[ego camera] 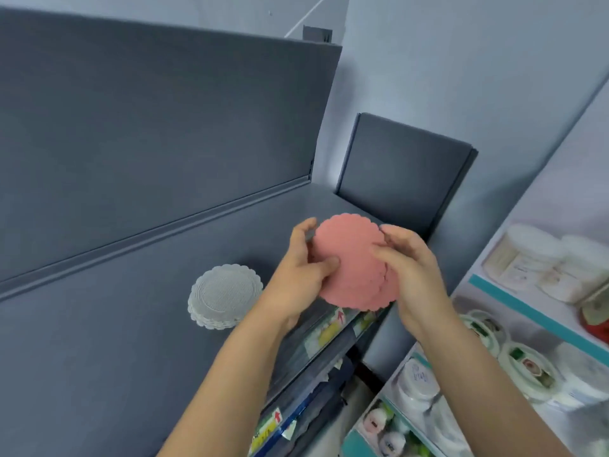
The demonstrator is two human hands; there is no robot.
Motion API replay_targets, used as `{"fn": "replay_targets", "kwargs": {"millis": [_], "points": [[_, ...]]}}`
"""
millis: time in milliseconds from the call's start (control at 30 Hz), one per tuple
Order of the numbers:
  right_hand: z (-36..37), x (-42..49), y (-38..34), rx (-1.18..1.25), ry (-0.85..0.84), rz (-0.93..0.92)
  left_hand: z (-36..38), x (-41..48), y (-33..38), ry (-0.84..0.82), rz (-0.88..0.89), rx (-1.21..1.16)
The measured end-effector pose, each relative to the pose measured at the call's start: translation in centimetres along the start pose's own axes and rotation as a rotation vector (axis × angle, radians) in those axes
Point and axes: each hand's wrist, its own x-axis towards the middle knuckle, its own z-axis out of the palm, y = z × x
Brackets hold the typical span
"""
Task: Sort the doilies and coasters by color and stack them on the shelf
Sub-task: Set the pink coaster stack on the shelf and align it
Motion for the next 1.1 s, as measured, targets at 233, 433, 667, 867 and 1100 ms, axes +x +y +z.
{"fn": "replay_targets", "kwargs": {"millis": [233,433,667,867,1100], "points": [[3.4,7.9,1.9,0.013,-0.228,0.186,0.0,2.8,-0.7,0.228,0.084,0.075],[4.7,8.4,4.2,0.077,-0.370,0.022,2.8,2.5,-1.8,0.544,0.134,0.212],[4.2,8.4,5.9,0.048,-0.514,-0.030,5.1,1.1,-3.4,0.751,-0.026,0.407],[4.3,8.4,2.6,0.227,-0.552,-0.114,6.4,1.5,-1.5,0.868,0.092,0.440],[6.3,10.3,4.0,-0.041,-0.678,0.097,5.0,2.8,-2.1,0.910,-0.002,0.508]]}}
